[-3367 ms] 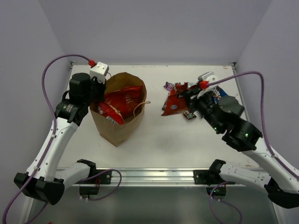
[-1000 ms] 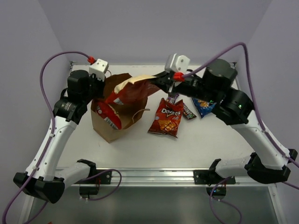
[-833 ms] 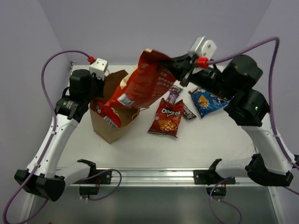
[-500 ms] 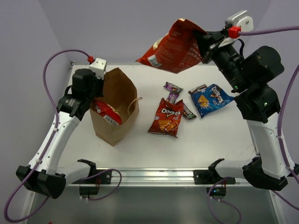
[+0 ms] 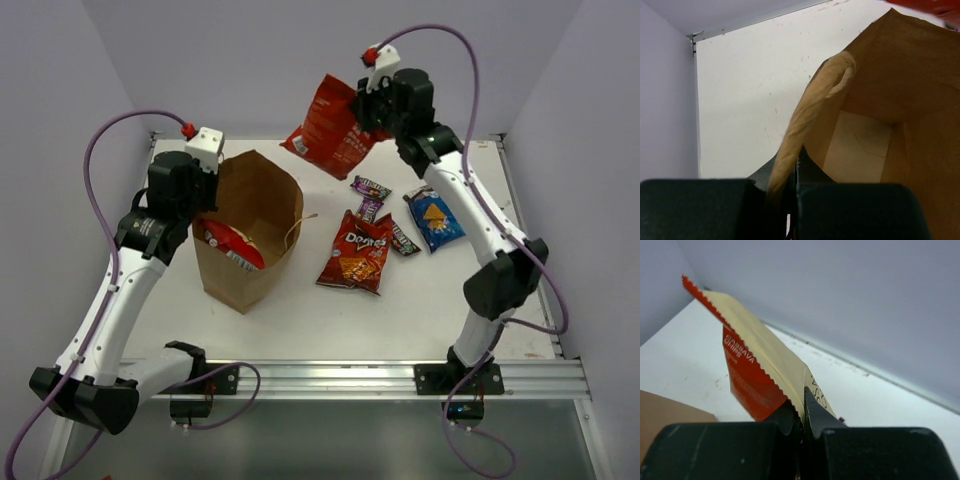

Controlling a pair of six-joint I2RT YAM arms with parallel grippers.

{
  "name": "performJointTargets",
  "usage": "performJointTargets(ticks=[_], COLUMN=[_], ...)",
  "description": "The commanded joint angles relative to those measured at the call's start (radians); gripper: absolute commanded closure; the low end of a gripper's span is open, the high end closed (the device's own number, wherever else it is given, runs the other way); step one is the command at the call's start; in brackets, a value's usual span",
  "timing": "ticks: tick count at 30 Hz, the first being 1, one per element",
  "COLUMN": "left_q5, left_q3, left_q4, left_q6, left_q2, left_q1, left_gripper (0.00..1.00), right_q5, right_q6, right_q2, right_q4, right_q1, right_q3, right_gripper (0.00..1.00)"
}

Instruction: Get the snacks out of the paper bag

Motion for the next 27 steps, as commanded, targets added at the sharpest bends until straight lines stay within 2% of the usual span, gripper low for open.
performJointTargets(ticks=[1, 6, 11, 14, 15, 19, 20, 22, 24, 25, 27], left_q5=[-0.002, 0.055, 0.106, 0.106, 0.107, 0.127, 0.132, 0.134, 0.135, 0.140, 0.158], left_q3=[-0.005, -0.032, -0.066, -0.061, -0.060, -0.055, -0.054, -0.052, -0.052, -0.051, -0.051], left_q4=[0.029, 0.054, 0.097, 0.095, 0.097, 0.104, 0.104, 0.107, 0.114, 0.120, 0.127], left_q6=[-0.015, -0.016, 0.008, 0.027, 0.027, 0.028, 0.033, 0.039, 0.046, 0.051, 0.065], left_q2=[-0.019, -0.034, -0.059, -0.060, -0.062, -0.063, -0.063, -0.062, -0.060, -0.060, -0.060], left_q1=[-0.004, -0.004, -0.004, -0.004, -0.004, -0.004, -0.004, -0.004, -0.004, -0.004, -0.004], left_gripper=[1.00, 1.00, 1.00, 1.00, 1.00, 1.00, 1.00, 1.00, 1.00, 1.00, 1.00], right_q5=[-0.144, -0.083, -0.066, -0.027, -0.008, 0.096, 0.111, 0.099, 0.070, -0.016, -0.097], right_q6=[0.135, 0.241, 0.358, 0.363, 0.349, 0.245, 0.219, 0.166, 0.111, 0.093, 0.053], right_q2=[0.055, 0.289, 0.470, 0.534, 0.535, 0.433, 0.403, 0.295, 0.204, 0.158, 0.013], right_q4=[0.127, 0.084, 0.075, 0.055, 0.052, 0.053, 0.042, 0.033, 0.032, 0.018, 0.013], right_q1=[0.003, -0.027, -0.126, -0.175, -0.186, -0.205, -0.203, -0.198, -0.174, -0.163, -0.111], right_q3=[0.032, 0.141, 0.195, 0.226, 0.224, 0.175, 0.170, 0.132, 0.085, 0.037, -0.020], right_gripper=[1.00, 1.00, 0.93, 0.80, 0.61, 0.15, 0.09, 0.04, 0.04, 0.04, 0.05])
